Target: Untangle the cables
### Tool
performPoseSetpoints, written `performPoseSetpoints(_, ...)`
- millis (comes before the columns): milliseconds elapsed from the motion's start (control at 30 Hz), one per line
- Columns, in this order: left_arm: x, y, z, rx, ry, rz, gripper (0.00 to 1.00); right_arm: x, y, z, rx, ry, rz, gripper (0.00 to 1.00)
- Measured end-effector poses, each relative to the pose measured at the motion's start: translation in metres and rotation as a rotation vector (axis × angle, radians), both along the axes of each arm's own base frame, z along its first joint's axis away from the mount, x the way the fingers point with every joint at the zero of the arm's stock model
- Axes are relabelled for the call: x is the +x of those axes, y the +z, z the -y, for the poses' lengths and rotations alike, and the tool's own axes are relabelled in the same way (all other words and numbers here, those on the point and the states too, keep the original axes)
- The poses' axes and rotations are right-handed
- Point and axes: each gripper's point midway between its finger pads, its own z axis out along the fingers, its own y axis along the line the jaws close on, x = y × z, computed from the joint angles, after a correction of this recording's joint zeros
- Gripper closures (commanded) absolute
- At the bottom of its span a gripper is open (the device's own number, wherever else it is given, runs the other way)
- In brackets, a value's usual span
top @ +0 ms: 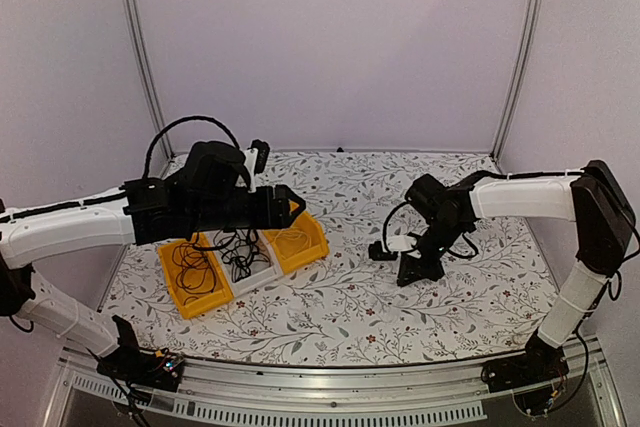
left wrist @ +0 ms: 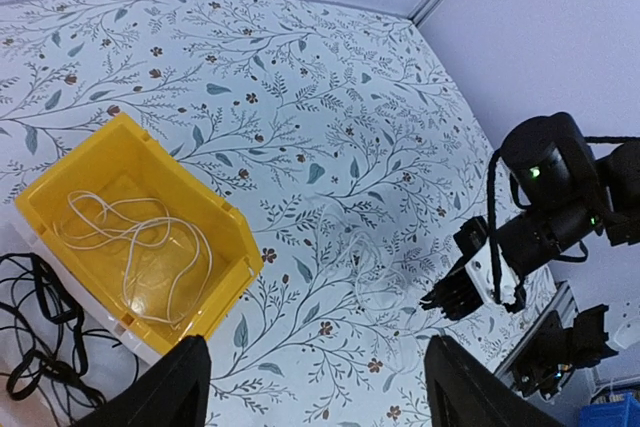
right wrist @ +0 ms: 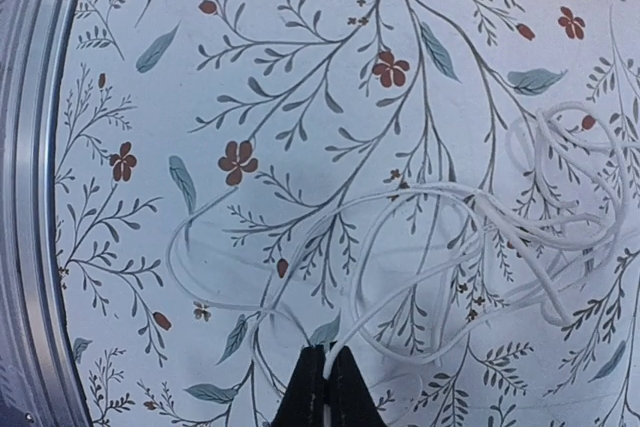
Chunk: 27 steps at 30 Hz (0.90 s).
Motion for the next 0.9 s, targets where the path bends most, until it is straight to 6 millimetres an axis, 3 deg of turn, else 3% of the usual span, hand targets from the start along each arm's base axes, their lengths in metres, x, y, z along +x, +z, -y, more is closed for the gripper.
performPoseSetpoints(100, 0.000, 0.001, 0.000, -0.002, -0.003, 0.010, 0.18, 0.008, 0.016, -0.008, 0.024, -0.008, 0.016, 1.00)
performPoseSetpoints(200, 0.000, 0.006, 0.005, -0.005, -0.036, 0.044, 0.13, 0.020, 0.056, -0.022, 0.095, -0.011, 0.066, 1.00)
performPoseSetpoints(300, -0.001, 0.020, 0.019, -0.027, -0.093, 0.123, 0.11, 0.029, 0.120, -0.035, 0.211, -0.006, 0.162, 1.00)
performPoseSetpoints(433, -0.007, 0.044, 0.048, -0.080, -0.203, 0.257, 0.10, 0.027, 0.226, -0.040, 0.397, 0.000, 0.329, 1.00)
performPoseSetpoints(600, -0.003, 0.065, 0.104, -0.109, -0.321, 0.386, 0.12, 0.012, 0.310, -0.037, 0.544, -0.009, 0.414, 1.00)
performPoseSetpoints(733, 0.010, 0.069, 0.144, -0.138, -0.351, 0.440, 0.29, 0.009, 0.331, -0.038, 0.581, -0.027, 0.402, 1.00)
performPoseSetpoints(900, 0.019, 0.052, 0.181, -0.177, -0.401, 0.444, 0.65, 0.010, 0.348, -0.039, 0.609, -0.055, 0.391, 1.00)
